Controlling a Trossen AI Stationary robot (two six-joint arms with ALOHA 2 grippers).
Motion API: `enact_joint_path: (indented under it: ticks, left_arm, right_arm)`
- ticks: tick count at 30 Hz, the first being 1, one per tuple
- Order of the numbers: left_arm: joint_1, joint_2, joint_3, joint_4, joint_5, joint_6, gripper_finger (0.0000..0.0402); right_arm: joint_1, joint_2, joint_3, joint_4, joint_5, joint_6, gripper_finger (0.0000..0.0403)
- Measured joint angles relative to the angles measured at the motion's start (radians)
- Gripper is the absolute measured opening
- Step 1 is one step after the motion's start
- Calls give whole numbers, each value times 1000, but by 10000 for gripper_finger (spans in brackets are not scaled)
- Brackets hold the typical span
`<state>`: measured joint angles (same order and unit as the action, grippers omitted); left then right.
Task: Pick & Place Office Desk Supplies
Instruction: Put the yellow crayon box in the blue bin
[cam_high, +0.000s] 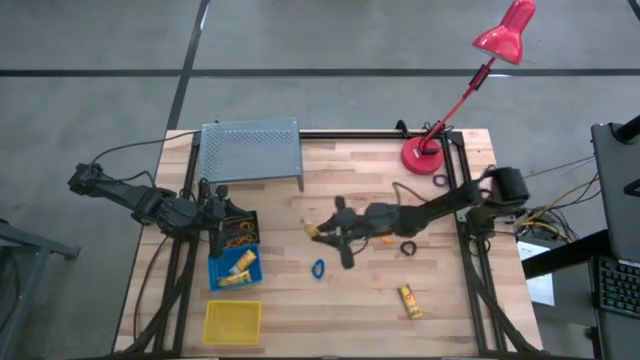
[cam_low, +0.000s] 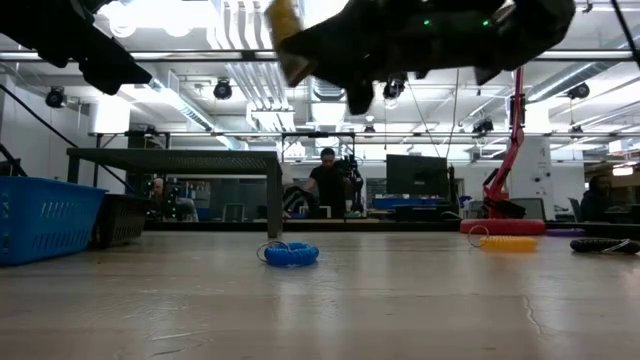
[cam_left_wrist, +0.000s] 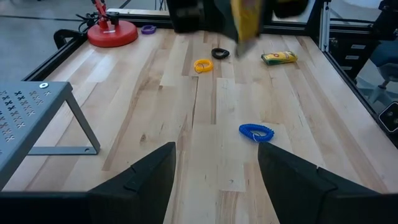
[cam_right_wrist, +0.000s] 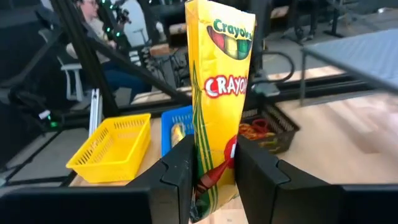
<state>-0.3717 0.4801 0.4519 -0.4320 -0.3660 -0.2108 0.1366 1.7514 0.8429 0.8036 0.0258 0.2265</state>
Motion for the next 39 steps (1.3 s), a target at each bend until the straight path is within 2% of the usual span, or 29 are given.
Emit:
enact_joint_path:
  ticks: [15,20,39]
  left_arm:
    - [0,0,0,-1,0,0,232]
    - [0,0,0,-10,0,0,232]
    - [0,0,0,-19,0,0,232]
  right_arm:
    - [25,369,372,-4,-5,1,116]
    - [31,477,503,-18,-56,1,121]
    - [38,747,854,-68,-80,-6,127]
